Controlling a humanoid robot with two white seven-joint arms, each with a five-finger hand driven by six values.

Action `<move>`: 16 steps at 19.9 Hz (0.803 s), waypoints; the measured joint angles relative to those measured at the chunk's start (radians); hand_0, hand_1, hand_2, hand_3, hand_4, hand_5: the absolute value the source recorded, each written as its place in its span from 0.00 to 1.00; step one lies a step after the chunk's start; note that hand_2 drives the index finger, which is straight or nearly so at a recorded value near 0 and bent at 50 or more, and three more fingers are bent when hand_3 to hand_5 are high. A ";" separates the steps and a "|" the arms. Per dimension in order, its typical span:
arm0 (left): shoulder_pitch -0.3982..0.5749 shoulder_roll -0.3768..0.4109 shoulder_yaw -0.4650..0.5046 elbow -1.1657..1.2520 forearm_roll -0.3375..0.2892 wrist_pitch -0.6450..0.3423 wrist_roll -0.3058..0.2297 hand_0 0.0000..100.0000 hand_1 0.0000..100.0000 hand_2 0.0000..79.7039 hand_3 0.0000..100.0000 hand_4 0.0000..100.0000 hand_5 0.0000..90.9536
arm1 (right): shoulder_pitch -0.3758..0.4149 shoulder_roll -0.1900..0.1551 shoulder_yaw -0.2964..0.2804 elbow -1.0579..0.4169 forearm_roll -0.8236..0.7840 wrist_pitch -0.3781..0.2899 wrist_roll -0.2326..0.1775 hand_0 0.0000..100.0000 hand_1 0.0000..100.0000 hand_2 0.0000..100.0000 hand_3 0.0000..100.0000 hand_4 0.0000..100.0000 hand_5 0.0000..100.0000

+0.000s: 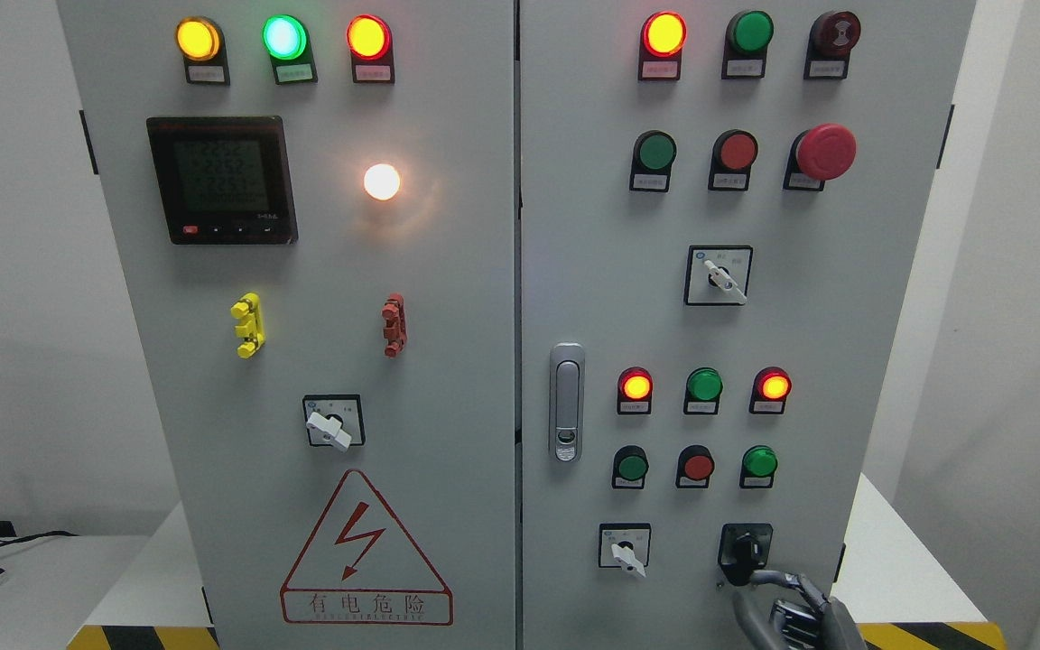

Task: Trip black knob to open circuit

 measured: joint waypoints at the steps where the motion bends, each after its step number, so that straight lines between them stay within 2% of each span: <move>1: 0.000 0.000 0.000 0.000 0.000 0.000 0.000 0.12 0.39 0.00 0.00 0.00 0.00 | -0.001 0.002 0.002 0.001 0.000 0.001 0.002 0.29 0.70 0.42 1.00 1.00 0.97; 16: 0.000 0.000 0.000 0.000 0.000 0.000 0.000 0.12 0.39 0.00 0.00 0.00 0.00 | -0.023 0.024 0.011 0.014 0.012 0.003 0.007 0.29 0.70 0.42 1.00 1.00 0.97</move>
